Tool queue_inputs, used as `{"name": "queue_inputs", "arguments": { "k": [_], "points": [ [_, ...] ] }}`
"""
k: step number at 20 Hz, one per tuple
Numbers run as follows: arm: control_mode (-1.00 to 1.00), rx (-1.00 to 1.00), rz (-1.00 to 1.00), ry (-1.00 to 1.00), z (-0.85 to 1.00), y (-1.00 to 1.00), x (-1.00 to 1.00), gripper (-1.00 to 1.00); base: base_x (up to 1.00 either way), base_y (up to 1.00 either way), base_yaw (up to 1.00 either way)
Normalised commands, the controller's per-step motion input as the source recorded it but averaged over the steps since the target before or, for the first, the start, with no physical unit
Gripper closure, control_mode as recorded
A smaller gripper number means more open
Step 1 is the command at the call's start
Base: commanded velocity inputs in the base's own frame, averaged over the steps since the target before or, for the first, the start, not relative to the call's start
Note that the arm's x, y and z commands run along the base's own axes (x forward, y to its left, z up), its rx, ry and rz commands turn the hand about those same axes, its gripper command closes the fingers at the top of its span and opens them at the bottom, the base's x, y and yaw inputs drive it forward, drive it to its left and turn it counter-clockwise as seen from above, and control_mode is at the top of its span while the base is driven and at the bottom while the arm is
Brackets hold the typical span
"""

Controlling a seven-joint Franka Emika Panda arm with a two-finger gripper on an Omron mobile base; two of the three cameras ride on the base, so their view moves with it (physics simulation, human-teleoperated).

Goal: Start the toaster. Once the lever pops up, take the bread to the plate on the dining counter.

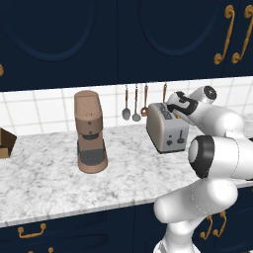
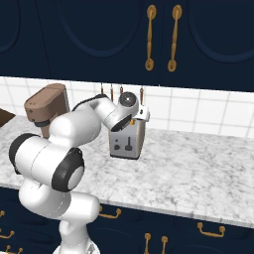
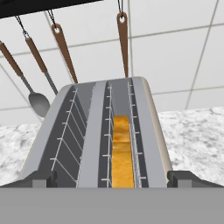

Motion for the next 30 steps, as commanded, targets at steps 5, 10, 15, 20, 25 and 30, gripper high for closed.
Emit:
{"name": "queue_inputs", "arguments": {
  "k": [5, 10, 15, 20, 25, 30],
  "points": [
    [-1.0, 0.0, 0.0, 0.0, 0.0, 0.0, 0.0, -1.0, 0.0, 0.0, 0.0],
    [-1.0, 0.0, 0.0, 0.0, 0.0, 0.0, 0.0, -1.0, 0.0, 0.0, 0.0],
    [-1.0, 0.0, 0.0, 0.0, 0.0, 0.0, 0.0, -1.0, 0.0, 0.0, 0.0],
    [-1.0, 0.0, 0.0, 0.0, 0.0, 0.0, 0.0, -1.0, 0.0, 0.0, 0.0],
    [-1.0, 0.0, 0.0, 0.0, 0.0, 0.0, 0.0, -1.0, 0.0, 0.0, 0.0],
    [-1.0, 0.0, 0.0, 0.0, 0.0, 0.0, 0.0, -1.0, 0.0, 0.0, 0.0]
  ]
}}
